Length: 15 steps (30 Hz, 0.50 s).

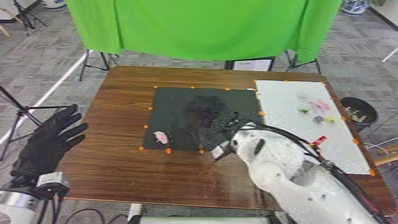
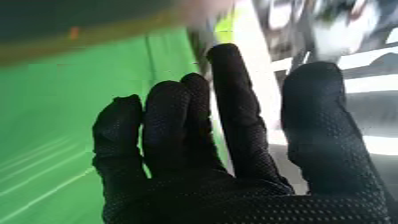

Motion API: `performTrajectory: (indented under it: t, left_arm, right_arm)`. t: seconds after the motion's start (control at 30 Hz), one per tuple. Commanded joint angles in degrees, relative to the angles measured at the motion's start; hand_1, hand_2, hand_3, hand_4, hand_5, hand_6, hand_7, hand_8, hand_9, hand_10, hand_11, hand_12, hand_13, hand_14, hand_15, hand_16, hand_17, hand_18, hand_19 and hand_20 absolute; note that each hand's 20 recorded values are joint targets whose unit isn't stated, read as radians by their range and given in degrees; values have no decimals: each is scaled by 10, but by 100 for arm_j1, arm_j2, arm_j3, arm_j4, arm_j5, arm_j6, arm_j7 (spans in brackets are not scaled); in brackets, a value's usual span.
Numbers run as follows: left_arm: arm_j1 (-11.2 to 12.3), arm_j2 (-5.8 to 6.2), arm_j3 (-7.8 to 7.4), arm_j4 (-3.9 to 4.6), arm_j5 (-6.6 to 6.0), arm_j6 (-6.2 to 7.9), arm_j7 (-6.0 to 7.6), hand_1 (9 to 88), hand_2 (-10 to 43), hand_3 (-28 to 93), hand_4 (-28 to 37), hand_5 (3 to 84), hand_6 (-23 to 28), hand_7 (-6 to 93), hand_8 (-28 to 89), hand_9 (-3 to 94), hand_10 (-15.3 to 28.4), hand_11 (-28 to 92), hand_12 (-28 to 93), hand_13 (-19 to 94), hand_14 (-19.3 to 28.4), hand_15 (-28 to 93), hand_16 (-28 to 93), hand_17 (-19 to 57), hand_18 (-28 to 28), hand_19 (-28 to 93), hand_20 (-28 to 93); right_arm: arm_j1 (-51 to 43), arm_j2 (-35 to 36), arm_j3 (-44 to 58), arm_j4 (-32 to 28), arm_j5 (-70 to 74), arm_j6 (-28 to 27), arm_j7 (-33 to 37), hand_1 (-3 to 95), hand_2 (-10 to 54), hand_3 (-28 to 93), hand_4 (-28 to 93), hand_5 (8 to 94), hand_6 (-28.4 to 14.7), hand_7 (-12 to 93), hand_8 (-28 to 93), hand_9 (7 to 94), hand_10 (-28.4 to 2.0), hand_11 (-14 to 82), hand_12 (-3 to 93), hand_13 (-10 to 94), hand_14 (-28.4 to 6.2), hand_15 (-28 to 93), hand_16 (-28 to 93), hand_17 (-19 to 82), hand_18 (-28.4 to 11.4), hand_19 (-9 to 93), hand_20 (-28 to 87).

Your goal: Arrange flowers

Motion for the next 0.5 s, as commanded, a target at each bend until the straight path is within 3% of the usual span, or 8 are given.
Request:
performTrajectory:
  t: [0.03, 0.1, 0.2, 0.27, 0.33, 0.5]
  left_arm:
    - [155, -87, -46, -80, 8, 93, 50, 232, -44, 681, -283, 256, 36, 187, -95, 198, 109, 177, 204, 162, 154, 244, 34, -121, 232, 375, 92]
    - [174, -95, -61, -85, 14, 88, 53, 233, -44, 681, -283, 256, 36, 187, -95, 198, 109, 177, 204, 162, 154, 244, 34, -121, 232, 375, 92]
    - [214, -101, -62, -99, 4, 115, 85, 233, -43, 680, -283, 256, 36, 187, -96, 198, 109, 176, 203, 162, 153, 246, 35, -121, 232, 375, 92]
    - [176, -91, -38, -79, 8, 100, 74, 233, -43, 681, -283, 256, 36, 187, -96, 198, 109, 176, 203, 162, 153, 246, 34, -121, 232, 375, 92]
    - [193, -95, -40, -78, 4, 86, 76, 234, -43, 681, -283, 255, 35, 188, -96, 198, 109, 176, 203, 163, 153, 246, 34, -121, 232, 375, 92]
    - [155, -80, -13, -58, 7, 58, 77, 234, -43, 680, -283, 254, 35, 188, -96, 198, 109, 176, 204, 162, 153, 246, 34, -121, 232, 375, 92]
  right_arm:
    - [-39, 1459, 1105, 193, -441, 914, 1107, 117, 58, 924, -158, 460, -41, 428, -154, 347, -178, 578, 432, 361, -167, 868, 344, 177, -234, 799, 629]
    - [-195, 1671, 1342, 350, -615, 886, 1442, 163, -28, 900, -213, 444, -52, 402, -149, 373, -162, 485, 365, 371, -161, 862, 332, 184, -232, 802, 622]
    - [-447, 1880, 1661, 503, -709, 497, 1920, 193, -89, 877, -267, 380, -65, 392, -144, 365, -152, 412, 322, 383, -150, 855, 312, 199, -224, 813, 605]
    - [-633, 1996, 1782, 611, -807, 563, 2132, 207, -95, 870, -281, 291, -75, 406, -151, 323, -158, 360, 301, 378, -141, 849, 298, 207, -218, 819, 597]
    - [-726, 2033, 1846, 705, -883, 383, 2291, 222, -95, 863, -282, 267, -80, 396, -155, 315, -165, 321, 288, 378, -140, 848, 289, 216, -213, 826, 593]
    - [-852, 2067, 1872, 957, -1056, 161, 2338, 239, -95, 873, -283, 343, -99, 329, -127, 380, -149, 273, 254, 440, -127, 829, 258, 246, -214, 845, 580]
